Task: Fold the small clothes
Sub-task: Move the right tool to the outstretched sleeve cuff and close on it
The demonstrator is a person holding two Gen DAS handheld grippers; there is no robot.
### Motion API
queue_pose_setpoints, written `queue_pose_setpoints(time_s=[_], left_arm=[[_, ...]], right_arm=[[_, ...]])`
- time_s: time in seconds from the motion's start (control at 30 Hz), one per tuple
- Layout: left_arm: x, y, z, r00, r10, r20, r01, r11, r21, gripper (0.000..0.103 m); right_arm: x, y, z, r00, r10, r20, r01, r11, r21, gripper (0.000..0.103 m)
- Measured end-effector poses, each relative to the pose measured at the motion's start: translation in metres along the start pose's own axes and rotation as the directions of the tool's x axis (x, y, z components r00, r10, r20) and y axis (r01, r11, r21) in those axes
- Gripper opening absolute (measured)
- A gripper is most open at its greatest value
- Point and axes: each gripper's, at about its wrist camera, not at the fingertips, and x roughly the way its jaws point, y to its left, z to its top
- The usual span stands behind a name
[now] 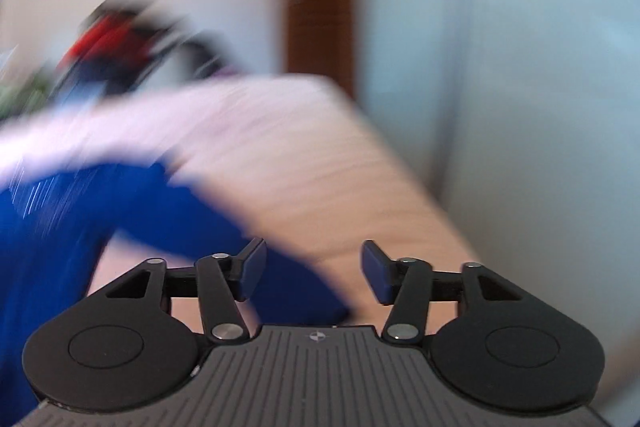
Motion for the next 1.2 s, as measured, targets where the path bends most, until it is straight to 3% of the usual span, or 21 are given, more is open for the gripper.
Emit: queue_pose_setpoints(time_s=[0.13, 0.17, 0.2, 0.23, 0.27, 0.33, 0.4, 0.47, 0.53, 0.6, 0.67, 0.73, 0.77, 0.83, 0.87, 0.93, 0.97, 1.03, 1.1, 1.13, 1.2], left_arm=[[0.002, 0.003, 0.001, 1.0, -0.002, -0.01, 0.002, 1.0, -0.013, 0.095], [0.003, 0.003, 0.001, 1.0, -0.002, -0.012, 0.002, 1.0, -0.014, 0.095], [0.003, 0.003, 0.001, 1.0, 0.0, -0.013, 0.0, 1.0, -0.014, 0.095], [0.003, 0.004, 0.001, 1.0, 0.001, -0.014, -0.002, 1.0, -0.015, 0.095], [0.003, 0.004, 0.001, 1.0, 0.001, -0.015, -0.001, 1.0, -0.015, 0.095], [0.003, 0.002, 0.002, 1.0, -0.002, -0.014, 0.001, 1.0, -0.012, 0.095], [0.003, 0.001, 0.002, 1.0, 0.001, -0.013, -0.001, 1.0, -0.008, 0.095], [0.004, 0.001, 0.002, 1.0, -0.001, -0.016, 0.001, 1.0, -0.006, 0.095], [0.004, 0.0, 0.002, 1.0, -0.003, -0.019, 0.003, 1.0, -0.004, 0.095], [0.004, 0.0, 0.002, 1.0, -0.002, -0.02, 0.002, 1.0, 0.001, 0.095], [0.005, -0.001, 0.002, 1.0, -0.001, -0.022, 0.001, 1.0, 0.005, 0.095], [0.006, -0.002, 0.003, 1.0, -0.001, -0.026, 0.001, 1.0, 0.008, 0.095], [0.006, -0.003, 0.003, 1.0, -0.001, -0.027, 0.001, 1.0, 0.011, 0.095], [0.006, -0.006, 0.004, 1.0, -0.001, -0.026, 0.002, 1.0, 0.021, 0.095], [0.005, -0.006, 0.004, 1.0, 0.0, -0.023, 0.0, 1.0, 0.026, 0.095], [0.004, -0.007, 0.005, 1.0, 0.007, -0.018, -0.006, 1.0, 0.031, 0.095], [0.004, -0.007, 0.005, 1.0, 0.009, -0.018, -0.008, 1.0, 0.03, 0.095], [0.005, -0.007, 0.005, 1.0, 0.007, -0.026, -0.007, 1.0, 0.029, 0.095], [0.005, -0.009, 0.004, 1.0, 0.005, -0.028, -0.004, 0.999, 0.032, 0.095], [0.005, -0.01, 0.004, 1.0, 0.004, -0.027, -0.003, 0.999, 0.036, 0.095], [0.004, -0.012, 0.003, 1.0, 0.006, -0.024, -0.005, 0.999, 0.046, 0.095]], right_arm=[[0.036, 0.032, -0.013, 0.985, -0.164, -0.059, 0.148, 0.966, -0.212, 0.057], [0.037, 0.024, -0.016, 0.985, -0.164, -0.046, 0.153, 0.971, -0.184, 0.057], [0.038, 0.018, -0.013, 0.987, -0.148, -0.054, 0.141, 0.983, -0.117, 0.043], [0.036, 0.005, -0.008, 0.987, -0.146, -0.069, 0.143, 0.989, -0.048, 0.014], [0.035, -0.007, -0.005, 0.99, -0.124, -0.063, 0.126, 0.991, 0.034, 0.002], [0.018, -0.052, -0.007, 0.999, -0.02, -0.035, 0.028, 0.966, 0.258, 0.003], [0.008, -0.09, -0.006, 0.993, 0.117, 0.023, -0.113, 0.87, 0.48, 0.004], [0.0, -0.127, -0.012, 0.963, 0.235, 0.13, -0.261, 0.705, 0.659, 0.004], [-0.015, -0.157, -0.022, 0.942, 0.263, 0.209, -0.328, 0.587, 0.74, 0.004], [-0.02, -0.181, -0.027, 0.944, 0.237, 0.231, -0.325, 0.532, 0.782, 0.005], [-0.024, -0.197, -0.029, 0.976, 0.135, 0.17, -0.217, 0.571, 0.792, 0.005], [-0.012, -0.204, -0.03, 0.994, 0.053, 0.098, -0.11, 0.609, 0.786, 0.012], [0.0, -0.208, -0.032, 0.996, 0.055, 0.068, -0.088, 0.601, 0.794, 0.017], [0.027, -0.211, -0.037, 1.0, 0.005, -0.015, 0.009, 0.597, 0.802, 0.06], [0.034, -0.208, -0.04, 0.996, -0.062, -0.062, 0.086, 0.604, 0.792, 0.068], [0.032, -0.196, -0.043, 0.968, -0.237, -0.081, 0.213, 0.607, 0.766, 0.067], [0.025, -0.188, -0.045, 0.956, -0.29, -0.032, 0.21, 0.606, 0.767, 0.067], [0.016, -0.178, -0.051, 0.96, -0.273, 0.061, 0.117, 0.589, 0.8, 0.072], [0.02, -0.174, -0.061, 0.983, -0.15, 0.109, -0.016, 0.513, 0.858, 0.077], [0.022, -0.176, -0.071, 0.989, -0.064, 0.131, -0.09, 0.44, 0.893, 0.077], [0.037, -0.17, -0.087, 0.979, 0.086, 0.184, -0.201, 0.278, 0.939, 0.076]])
